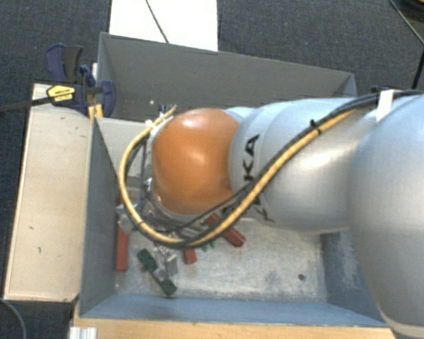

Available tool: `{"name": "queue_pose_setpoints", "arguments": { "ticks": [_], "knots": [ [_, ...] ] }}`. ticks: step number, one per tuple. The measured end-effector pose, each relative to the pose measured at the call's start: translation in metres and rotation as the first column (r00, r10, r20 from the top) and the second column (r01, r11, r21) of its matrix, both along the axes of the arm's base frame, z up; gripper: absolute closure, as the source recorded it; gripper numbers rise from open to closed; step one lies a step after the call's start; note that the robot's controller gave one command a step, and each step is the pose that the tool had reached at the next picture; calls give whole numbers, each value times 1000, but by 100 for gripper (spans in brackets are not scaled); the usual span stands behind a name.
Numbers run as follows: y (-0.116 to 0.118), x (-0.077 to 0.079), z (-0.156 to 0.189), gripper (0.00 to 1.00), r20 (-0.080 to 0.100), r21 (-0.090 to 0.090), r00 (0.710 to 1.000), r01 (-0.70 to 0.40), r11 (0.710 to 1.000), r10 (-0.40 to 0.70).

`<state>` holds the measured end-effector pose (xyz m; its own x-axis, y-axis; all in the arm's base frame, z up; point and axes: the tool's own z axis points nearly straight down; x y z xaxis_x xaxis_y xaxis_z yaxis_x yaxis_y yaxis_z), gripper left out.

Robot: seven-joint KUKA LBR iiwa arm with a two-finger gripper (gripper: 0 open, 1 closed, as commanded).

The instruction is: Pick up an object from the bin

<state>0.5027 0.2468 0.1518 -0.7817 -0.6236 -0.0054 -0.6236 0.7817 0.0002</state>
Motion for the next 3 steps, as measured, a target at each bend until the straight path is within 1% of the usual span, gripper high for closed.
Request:
{"name": "queue_pose_setpoints", "arguments": {
  "ticks": [1,2,3],
  "knots": [
    [-14,23,-83,0,-6,-3,823,-567,823,567],
    [-13,24,-81,100,0,-2,826,-564,826,564],
    [-55,42,9,100,7,-7,850,-527,850,527]
  ]
}}
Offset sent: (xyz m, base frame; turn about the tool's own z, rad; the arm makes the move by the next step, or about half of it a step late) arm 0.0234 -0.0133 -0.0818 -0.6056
